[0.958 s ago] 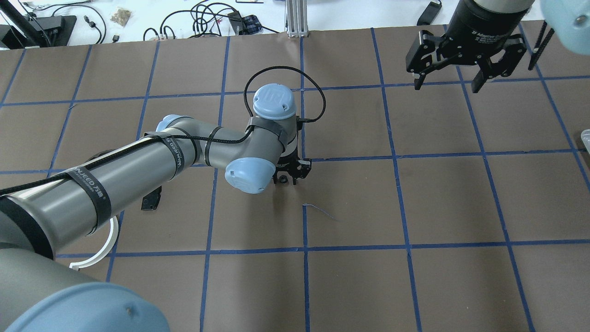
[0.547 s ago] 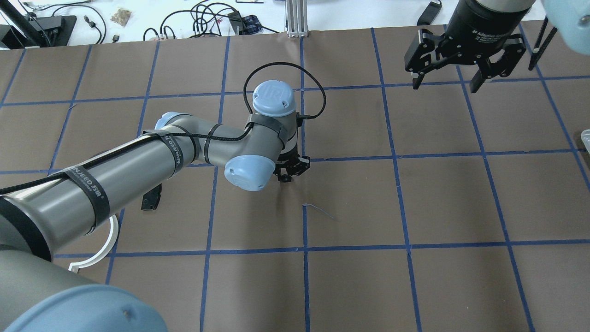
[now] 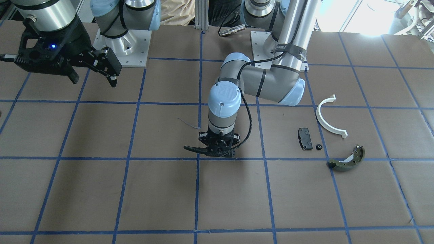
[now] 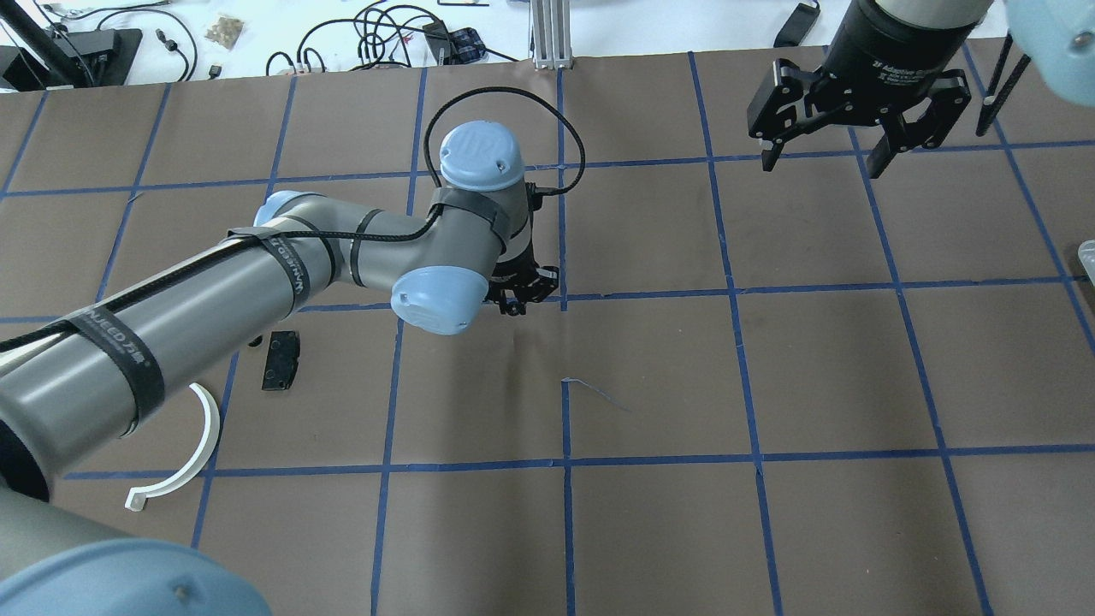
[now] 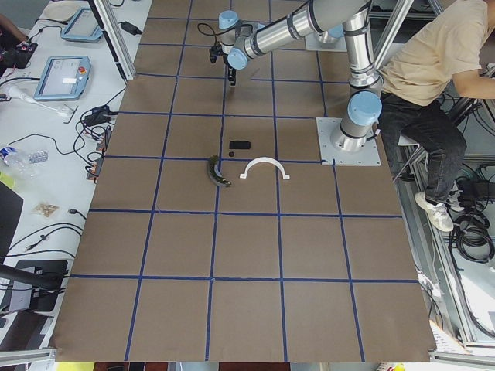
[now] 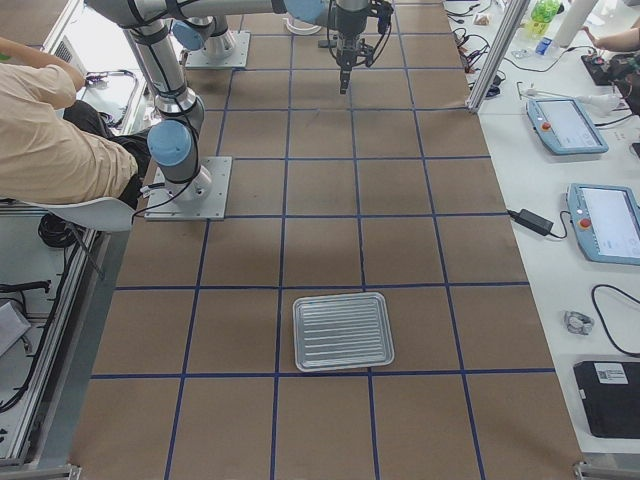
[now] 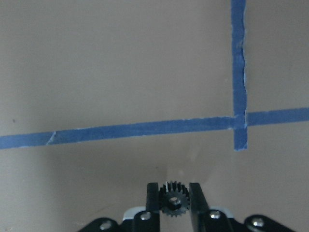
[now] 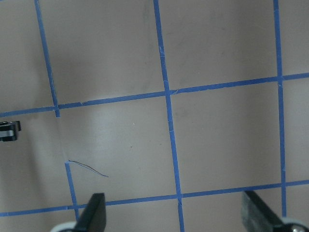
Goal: Place bearing gear from tray to pile
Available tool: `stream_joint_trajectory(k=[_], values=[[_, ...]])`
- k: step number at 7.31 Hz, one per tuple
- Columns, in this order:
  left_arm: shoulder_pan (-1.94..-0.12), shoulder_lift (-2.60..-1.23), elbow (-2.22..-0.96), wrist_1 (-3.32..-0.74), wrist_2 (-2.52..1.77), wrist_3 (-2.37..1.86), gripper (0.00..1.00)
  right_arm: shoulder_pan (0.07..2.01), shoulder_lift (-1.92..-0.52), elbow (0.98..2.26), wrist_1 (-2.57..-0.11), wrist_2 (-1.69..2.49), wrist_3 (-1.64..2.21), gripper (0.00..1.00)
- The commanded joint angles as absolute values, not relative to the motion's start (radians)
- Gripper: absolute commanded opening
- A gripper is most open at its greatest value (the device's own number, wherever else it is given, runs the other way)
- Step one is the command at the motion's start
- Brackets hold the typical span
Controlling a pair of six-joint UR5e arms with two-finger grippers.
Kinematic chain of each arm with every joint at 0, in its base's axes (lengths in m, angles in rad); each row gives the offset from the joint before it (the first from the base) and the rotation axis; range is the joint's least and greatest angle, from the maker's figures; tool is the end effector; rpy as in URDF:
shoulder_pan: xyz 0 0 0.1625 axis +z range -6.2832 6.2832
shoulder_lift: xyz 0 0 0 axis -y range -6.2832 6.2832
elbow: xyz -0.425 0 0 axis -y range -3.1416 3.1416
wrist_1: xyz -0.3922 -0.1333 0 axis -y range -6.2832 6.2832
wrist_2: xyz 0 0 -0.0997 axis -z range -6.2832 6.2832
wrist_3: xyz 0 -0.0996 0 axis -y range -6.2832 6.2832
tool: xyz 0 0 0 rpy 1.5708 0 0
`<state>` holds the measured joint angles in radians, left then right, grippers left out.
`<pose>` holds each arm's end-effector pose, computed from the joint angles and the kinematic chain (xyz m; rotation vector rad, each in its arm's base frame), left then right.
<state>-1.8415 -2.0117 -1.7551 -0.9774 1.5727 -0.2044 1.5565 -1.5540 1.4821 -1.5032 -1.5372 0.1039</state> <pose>-0.2876 -0.5386 0.2146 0.1039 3.1302 0.0477 0.1295 -0.5004 0.5165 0.1834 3.1024 -0.0043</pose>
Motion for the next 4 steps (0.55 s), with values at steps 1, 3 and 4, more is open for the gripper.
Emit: stream_joint_trajectory(k=[1,3,4], values=[[-1.671,-1.941,-1.764,-1.083,1.592,0.071,0.0,1.555,-1.554,1.483,-1.502,-1.54,0.103,1.0],[-1.529,-1.887,-1.822,-1.109,1.679,0.335,0.0,1.555,-1.554,1.483,-1.506,-1.537,0.101,1.0],[-1.458,-1.863,-1.869,-1.105,1.686,0.388,0.0,1.555,-1.554,1.483,-1.505,-1.537,0.101,1.0]])
